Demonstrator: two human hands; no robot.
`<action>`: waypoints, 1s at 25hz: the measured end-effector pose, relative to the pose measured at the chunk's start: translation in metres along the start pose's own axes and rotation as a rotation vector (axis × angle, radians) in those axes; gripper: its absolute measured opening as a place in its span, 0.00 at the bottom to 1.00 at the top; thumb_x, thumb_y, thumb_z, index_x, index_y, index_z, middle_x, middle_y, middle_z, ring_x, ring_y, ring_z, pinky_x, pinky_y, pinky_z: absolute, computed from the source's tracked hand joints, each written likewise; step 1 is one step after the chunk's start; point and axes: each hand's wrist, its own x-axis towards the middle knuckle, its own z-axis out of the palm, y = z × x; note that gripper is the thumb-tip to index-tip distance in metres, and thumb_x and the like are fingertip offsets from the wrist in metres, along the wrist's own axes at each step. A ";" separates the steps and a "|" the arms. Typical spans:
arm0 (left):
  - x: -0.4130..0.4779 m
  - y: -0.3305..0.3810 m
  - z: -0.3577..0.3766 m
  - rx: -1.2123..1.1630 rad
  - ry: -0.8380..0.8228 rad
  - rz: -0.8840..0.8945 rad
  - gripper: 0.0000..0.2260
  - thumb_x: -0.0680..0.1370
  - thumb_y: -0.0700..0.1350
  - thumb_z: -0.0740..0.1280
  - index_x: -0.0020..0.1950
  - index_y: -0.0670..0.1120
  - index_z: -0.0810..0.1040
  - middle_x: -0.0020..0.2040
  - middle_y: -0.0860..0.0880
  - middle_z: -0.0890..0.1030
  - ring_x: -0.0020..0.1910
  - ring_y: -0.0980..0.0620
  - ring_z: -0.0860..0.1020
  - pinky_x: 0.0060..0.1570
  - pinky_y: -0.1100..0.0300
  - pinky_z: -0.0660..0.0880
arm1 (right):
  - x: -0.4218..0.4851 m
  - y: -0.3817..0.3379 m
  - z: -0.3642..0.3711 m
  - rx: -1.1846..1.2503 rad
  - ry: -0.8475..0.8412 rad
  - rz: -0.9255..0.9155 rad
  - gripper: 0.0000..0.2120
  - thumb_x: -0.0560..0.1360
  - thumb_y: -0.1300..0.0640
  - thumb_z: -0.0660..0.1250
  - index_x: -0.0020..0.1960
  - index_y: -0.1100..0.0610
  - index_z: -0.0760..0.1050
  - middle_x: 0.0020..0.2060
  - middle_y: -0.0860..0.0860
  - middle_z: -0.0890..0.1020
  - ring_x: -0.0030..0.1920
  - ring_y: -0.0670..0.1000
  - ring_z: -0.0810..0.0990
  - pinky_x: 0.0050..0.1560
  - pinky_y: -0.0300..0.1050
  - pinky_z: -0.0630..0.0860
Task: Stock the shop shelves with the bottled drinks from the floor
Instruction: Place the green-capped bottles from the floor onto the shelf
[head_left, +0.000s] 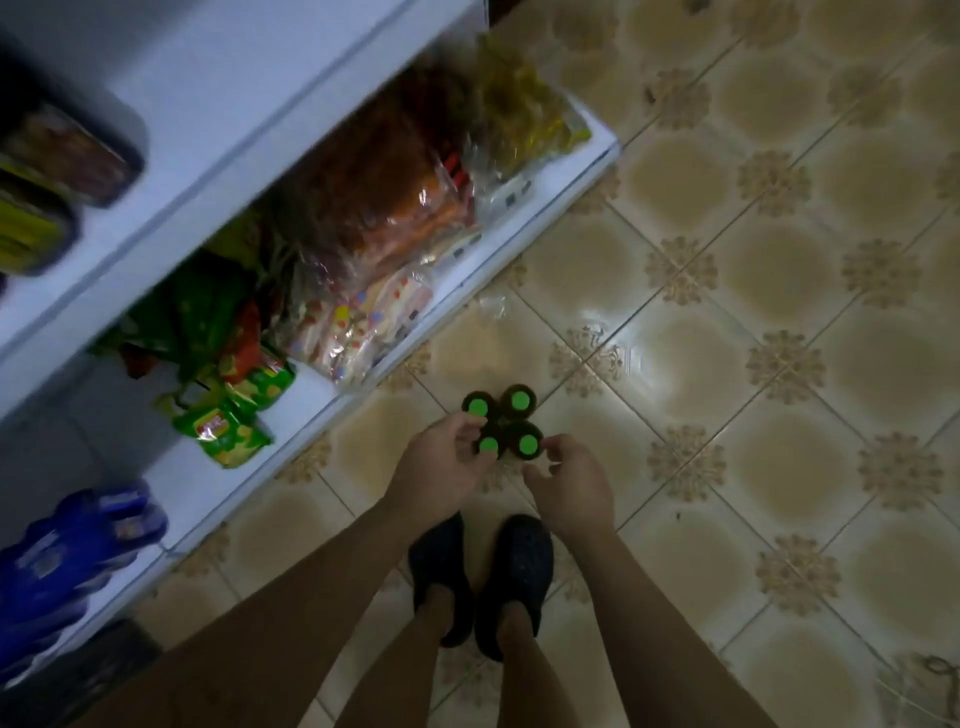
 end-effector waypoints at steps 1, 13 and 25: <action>0.014 -0.014 0.009 -0.005 -0.014 -0.009 0.14 0.76 0.45 0.71 0.61 0.49 0.77 0.51 0.56 0.78 0.48 0.62 0.75 0.44 0.78 0.67 | 0.014 0.009 0.013 -0.045 -0.002 0.009 0.20 0.76 0.50 0.68 0.65 0.54 0.74 0.59 0.53 0.79 0.56 0.54 0.79 0.52 0.45 0.74; 0.092 -0.132 0.071 0.023 -0.119 -0.059 0.17 0.76 0.47 0.70 0.64 0.49 0.74 0.54 0.53 0.78 0.53 0.56 0.75 0.52 0.64 0.69 | 0.133 0.069 0.128 -0.502 -0.007 -0.034 0.19 0.78 0.61 0.63 0.69 0.54 0.67 0.58 0.58 0.70 0.51 0.61 0.78 0.43 0.49 0.72; 0.025 -0.063 0.030 0.078 -0.168 -0.018 0.19 0.77 0.49 0.69 0.68 0.50 0.72 0.60 0.52 0.78 0.59 0.52 0.75 0.60 0.53 0.74 | 0.027 0.027 0.042 -0.334 0.087 0.007 0.17 0.77 0.52 0.65 0.63 0.57 0.72 0.55 0.54 0.75 0.48 0.57 0.78 0.39 0.45 0.69</action>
